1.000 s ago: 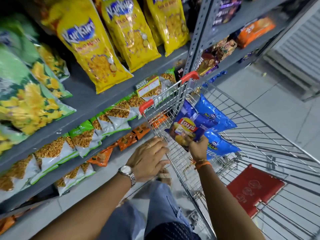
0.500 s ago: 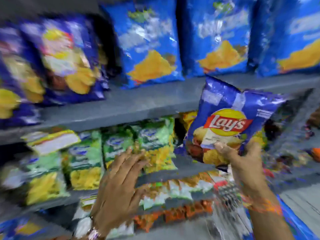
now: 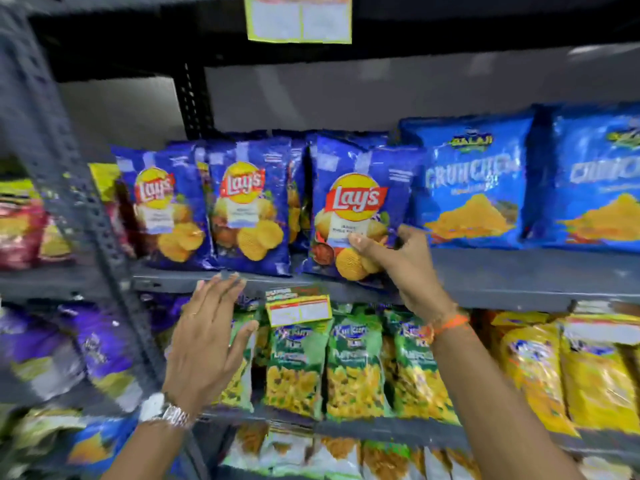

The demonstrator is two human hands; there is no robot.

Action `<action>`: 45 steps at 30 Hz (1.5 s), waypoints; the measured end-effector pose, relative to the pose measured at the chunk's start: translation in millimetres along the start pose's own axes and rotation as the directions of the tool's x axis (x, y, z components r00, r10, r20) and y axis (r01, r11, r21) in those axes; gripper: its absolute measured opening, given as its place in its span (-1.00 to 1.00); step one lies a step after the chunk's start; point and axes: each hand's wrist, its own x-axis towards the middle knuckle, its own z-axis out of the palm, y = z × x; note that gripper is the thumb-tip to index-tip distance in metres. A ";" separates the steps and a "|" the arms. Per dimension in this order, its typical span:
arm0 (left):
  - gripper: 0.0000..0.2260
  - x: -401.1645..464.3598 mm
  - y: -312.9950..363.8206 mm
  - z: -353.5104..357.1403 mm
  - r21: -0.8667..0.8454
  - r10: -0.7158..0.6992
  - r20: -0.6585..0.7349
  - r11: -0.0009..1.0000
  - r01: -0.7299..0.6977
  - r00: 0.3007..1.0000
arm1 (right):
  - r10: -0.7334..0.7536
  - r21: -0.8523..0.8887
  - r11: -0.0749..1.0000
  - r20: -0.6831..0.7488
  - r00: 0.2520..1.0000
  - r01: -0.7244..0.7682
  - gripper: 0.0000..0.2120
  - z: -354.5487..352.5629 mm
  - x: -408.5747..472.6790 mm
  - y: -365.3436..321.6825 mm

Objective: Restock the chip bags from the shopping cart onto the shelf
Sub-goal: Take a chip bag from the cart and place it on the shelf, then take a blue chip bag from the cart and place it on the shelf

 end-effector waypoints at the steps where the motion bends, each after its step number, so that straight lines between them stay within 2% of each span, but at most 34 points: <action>1: -0.44 2.3 -4.5 4.5 -0.012 0.000 0.004 1.000 0.000 1.000 | 0.009 -0.016 1.000 -0.002 1.000 -0.009 -0.75 4.9 5.5 3.3; 8: -0.54 17.7 -7.7 39.0 -0.171 -0.055 -0.157 0.985 0.028 0.986 | 0.000 -0.139 0.990 -0.066 0.998 -0.010 -0.63 9.0 19.0 6.9; 10: -0.55 18.6 -5.9 47.4 -0.192 -0.080 -0.208 0.981 0.039 0.975 | 0.000 -0.235 0.972 -0.080 0.997 -0.019 -0.62 6.0 16.3 6.5; 13: -0.55 18.8 -4.7 53.9 -0.212 -0.097 -0.255 0.976 0.043 0.962 | -0.007 -0.401 0.915 -0.142 0.990 -0.051 -0.47 -1.1 10.3 4.1; 17: -0.54 18.9 -3.5 55.3 -0.226 -0.097 -0.280 0.974 0.033 0.955 | -0.033 -0.459 0.887 -0.161 0.986 -0.045 -0.54 -6.9 5.2 0.2; 22: -0.53 20.3 -0.5 52.4 -0.256 -0.118 -0.275 0.965 0.045 0.954 | -0.003 -0.489 0.870 -0.129 0.992 -0.061 -0.58 -6.9 8.8 -6.5; 27: -0.55 17.6 -0.6 47.2 -0.285 -0.119 -0.255 0.957 0.043 0.960 | 0.045 -0.423 0.901 -0.119 0.992 -0.092 -0.50 -14.5 5.9 -15.7; 31: -0.60 11.2 22.0 43.3 -0.345 -0.158 -0.338 0.938 0.035 0.928 | 0.018 -0.334 0.938 -0.210 0.978 -0.089 -0.47 -42.3 -9.3 -31.1; 35: -0.62 4.9 88.3 54.0 -0.433 -0.006 -0.362 0.887 -0.162 0.932 | -0.048 -0.288 0.956 -0.318 0.947 -0.049 -0.68 -88.5 -38.6 -46.8; 38: -0.64 0.2 158.4 71.9 -0.533 0.137 -0.322 0.791 -0.299 0.937 | -0.063 -0.315 0.946 -0.419 0.906 -0.080 -0.72 -136.5 -69.8 -54.9; 42: -0.67 -12.8 253.4 101.9 -0.660 0.325 -0.196 0.654 -0.369 0.925 | -0.058 -0.357 0.917 -0.557 0.828 -0.176 -0.79 -215.6 -126.0 -60.5; 45: -0.66 -35.0 319.7 130.1 -0.716 0.486 -0.030 0.599 -0.358 0.873 | -0.025 -0.319 0.912 -0.673 0.740 -0.259 -0.84 -281.7 -182.0 -58.4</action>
